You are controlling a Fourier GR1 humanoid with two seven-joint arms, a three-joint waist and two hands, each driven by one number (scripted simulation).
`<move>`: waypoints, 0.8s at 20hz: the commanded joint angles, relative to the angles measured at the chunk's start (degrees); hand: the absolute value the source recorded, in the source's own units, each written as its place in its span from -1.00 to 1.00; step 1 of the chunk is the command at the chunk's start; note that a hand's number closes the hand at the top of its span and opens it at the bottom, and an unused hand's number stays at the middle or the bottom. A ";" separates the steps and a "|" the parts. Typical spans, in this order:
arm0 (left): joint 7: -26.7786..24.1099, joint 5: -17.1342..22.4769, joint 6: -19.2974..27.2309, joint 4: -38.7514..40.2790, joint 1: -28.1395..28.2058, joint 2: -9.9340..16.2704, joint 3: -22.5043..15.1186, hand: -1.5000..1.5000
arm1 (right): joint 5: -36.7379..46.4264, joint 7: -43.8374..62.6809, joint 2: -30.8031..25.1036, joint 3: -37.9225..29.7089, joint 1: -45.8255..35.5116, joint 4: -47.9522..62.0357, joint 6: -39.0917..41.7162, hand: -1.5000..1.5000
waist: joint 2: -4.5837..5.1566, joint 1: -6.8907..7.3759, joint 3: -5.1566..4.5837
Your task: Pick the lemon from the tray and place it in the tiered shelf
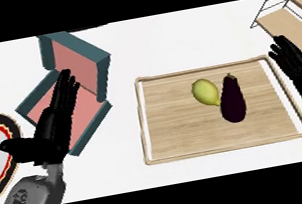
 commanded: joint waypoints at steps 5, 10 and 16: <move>2.14 -0.62 -2.01 6.70 7.29 8.41 5.10 0.00 | 7.44 -14.97 11.04 4.38 -8.57 -8.86 -6.82 1.00 | -0.28 3.52 0.44; 3.32 1.02 -2.39 10.04 9.75 9.84 7.52 0.00 | 22.36 -16.54 17.07 -1.17 -1.85 -4.84 -34.82 1.00 | -0.18 0.59 0.21; 0.95 2.52 -7.00 10.71 12.62 11.23 10.98 0.00 | 30.45 -25.50 28.29 17.04 1.88 0.73 -42.97 -1.00 | -0.20 0.89 0.35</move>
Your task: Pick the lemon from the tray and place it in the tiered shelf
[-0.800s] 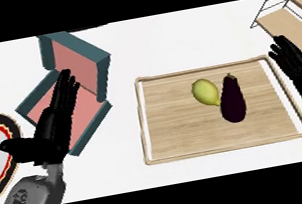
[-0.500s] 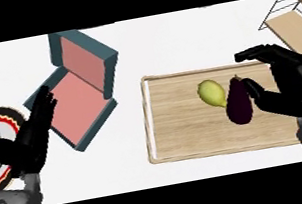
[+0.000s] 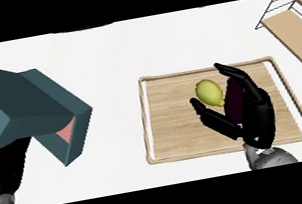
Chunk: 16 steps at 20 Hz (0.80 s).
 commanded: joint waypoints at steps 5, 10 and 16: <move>0.71 2.42 -3.74 1.69 1.14 2.80 4.02 0.00 | 22.71 12.14 1.84 7.77 9.20 -0.05 -17.52 -1.00 | -0.24 -1.33 -0.22; 0.37 1.22 -2.74 0.43 2.45 1.91 3.11 0.00 | 38.08 27.88 -1.70 7.70 15.46 -3.96 -12.38 -1.00 | -0.34 -1.87 -0.49; 0.67 0.95 -2.45 0.78 1.83 1.75 3.43 0.00 | 52.69 42.44 -6.94 6.86 16.66 -4.73 4.90 -1.00 | 0.05 -1.29 -0.53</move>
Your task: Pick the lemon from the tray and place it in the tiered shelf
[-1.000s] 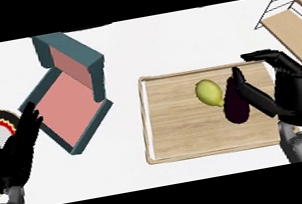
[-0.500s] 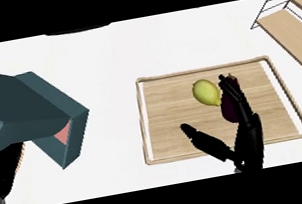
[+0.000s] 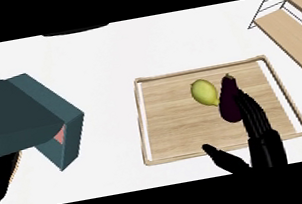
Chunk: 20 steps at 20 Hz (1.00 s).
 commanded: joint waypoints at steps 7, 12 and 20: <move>0.41 0.21 -1.96 -0.26 -0.58 0.39 0.56 0.00 | 25.06 30.24 -0.07 2.96 -6.58 -11.30 33.25 -1.00 | 0.00 0.94 0.25; 0.81 -0.80 -2.58 1.97 -1.90 -1.49 1.92 0.00 | 24.15 33.57 1.19 1.50 -12.17 -14.80 46.18 -1.00 | 0.19 0.80 0.48; 6.94 -5.00 -1.78 -2.17 -4.08 -4.55 3.68 0.00 | 25.78 32.72 6.47 -2.63 -19.14 -4.05 44.66 -1.00 | 0.22 0.88 0.53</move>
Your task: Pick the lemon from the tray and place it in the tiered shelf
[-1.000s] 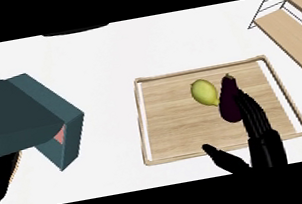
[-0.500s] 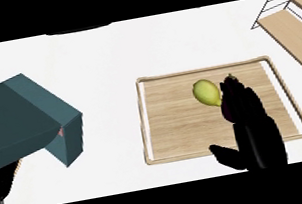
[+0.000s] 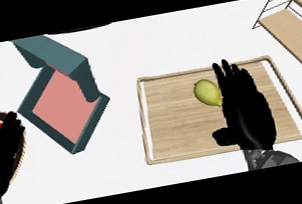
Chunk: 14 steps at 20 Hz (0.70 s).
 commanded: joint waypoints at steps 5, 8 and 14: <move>1.68 -3.91 -1.24 0.40 -2.03 -3.47 2.24 0.00 | 0.00 -5.82 -0.28 -5.31 -1.18 9.43 -5.61 -1.00 | 0.04 -0.12 0.04; 3.49 -5.49 -1.43 -4.08 0.79 -4.45 2.55 0.00 | -0.90 -7.99 0.23 -7.94 -4.31 12.21 -6.09 -1.00 | 0.02 0.02 0.04; 1.03 -6.07 -5.57 2.23 -1.80 -4.81 5.88 0.00 | 0.93 -10.08 2.55 -8.16 -4.70 19.00 -11.68 -1.00 | 0.04 -0.02 0.03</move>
